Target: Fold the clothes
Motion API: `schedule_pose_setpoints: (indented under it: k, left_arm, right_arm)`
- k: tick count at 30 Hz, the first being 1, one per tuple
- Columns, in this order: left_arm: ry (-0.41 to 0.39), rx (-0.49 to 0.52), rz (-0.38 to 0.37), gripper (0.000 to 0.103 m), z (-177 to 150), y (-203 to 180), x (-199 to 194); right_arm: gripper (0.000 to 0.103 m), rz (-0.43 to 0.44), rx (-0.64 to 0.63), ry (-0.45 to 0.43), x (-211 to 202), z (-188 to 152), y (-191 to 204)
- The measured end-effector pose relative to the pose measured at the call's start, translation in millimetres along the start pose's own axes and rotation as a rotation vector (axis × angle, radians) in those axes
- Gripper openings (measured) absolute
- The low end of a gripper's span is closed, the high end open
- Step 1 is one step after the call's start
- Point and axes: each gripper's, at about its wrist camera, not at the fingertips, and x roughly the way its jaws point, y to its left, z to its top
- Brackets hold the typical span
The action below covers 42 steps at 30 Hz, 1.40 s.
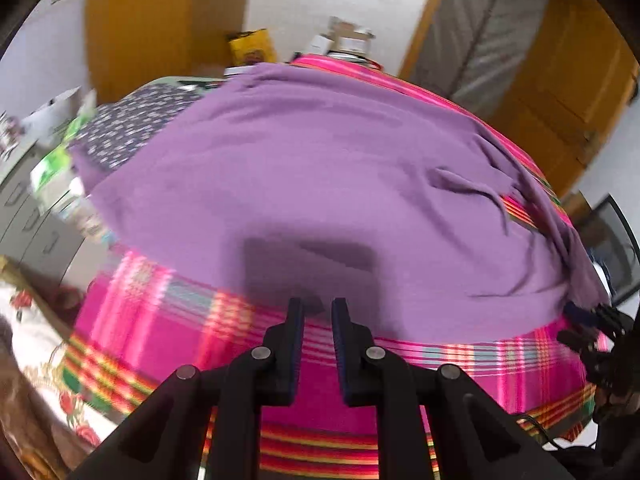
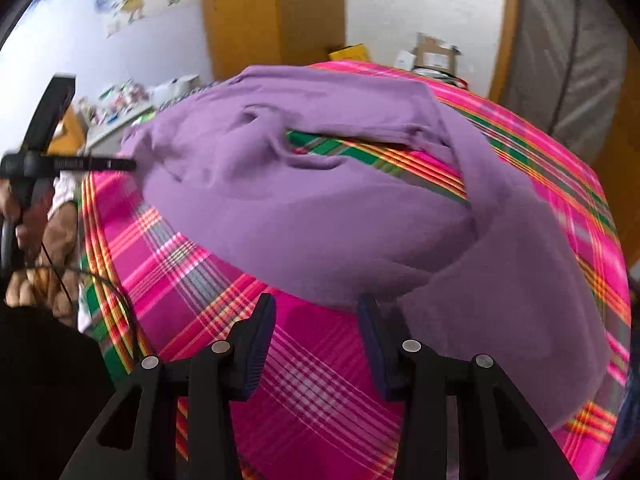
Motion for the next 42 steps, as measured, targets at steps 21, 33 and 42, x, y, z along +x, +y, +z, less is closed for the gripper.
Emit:
schedule_pose_setpoints:
  k: [21,33,42]
  left_arm:
    - [-0.012,-0.107,0.020,0.015,2,31,-2]
    - [-0.099,-0.329,0.048,0.016,10,98,-16]
    - [-0.126,-0.497,0.002,0.024,20,144,-6]
  right_arm:
    - [0.002,0.099,-0.263,0.022,15,14,22]
    - [0.004,0.124,-0.200,0.018,-1,1,17]
    - [0.032,0.128,-0.243,-0.004,1,7,28]
